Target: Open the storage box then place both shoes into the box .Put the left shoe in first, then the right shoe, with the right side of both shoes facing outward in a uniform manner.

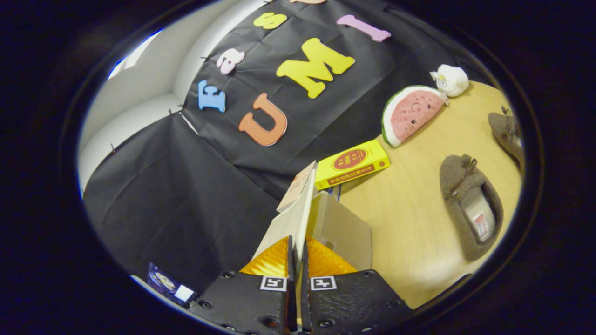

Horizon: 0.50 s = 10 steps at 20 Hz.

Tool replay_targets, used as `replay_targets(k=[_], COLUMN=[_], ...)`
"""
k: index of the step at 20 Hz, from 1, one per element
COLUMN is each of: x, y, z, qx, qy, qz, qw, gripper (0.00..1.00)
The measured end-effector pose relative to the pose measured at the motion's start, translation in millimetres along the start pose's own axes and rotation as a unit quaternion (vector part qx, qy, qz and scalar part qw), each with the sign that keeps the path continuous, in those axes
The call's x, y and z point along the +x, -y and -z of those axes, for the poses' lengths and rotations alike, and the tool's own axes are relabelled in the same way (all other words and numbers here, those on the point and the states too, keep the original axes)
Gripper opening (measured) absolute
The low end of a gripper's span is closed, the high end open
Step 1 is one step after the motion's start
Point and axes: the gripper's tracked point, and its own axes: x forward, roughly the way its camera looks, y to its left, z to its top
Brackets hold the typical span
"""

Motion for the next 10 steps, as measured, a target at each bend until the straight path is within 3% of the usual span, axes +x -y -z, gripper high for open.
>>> replay_targets(k=[1,10], x=[-2,4], y=[-12,-128], z=[-5,-35], qx=[-0.011,-0.109], qy=[0.004,-0.003], qz=[-0.002,-0.013], qw=[1.0,0.994], gripper=[0.0,0.0])
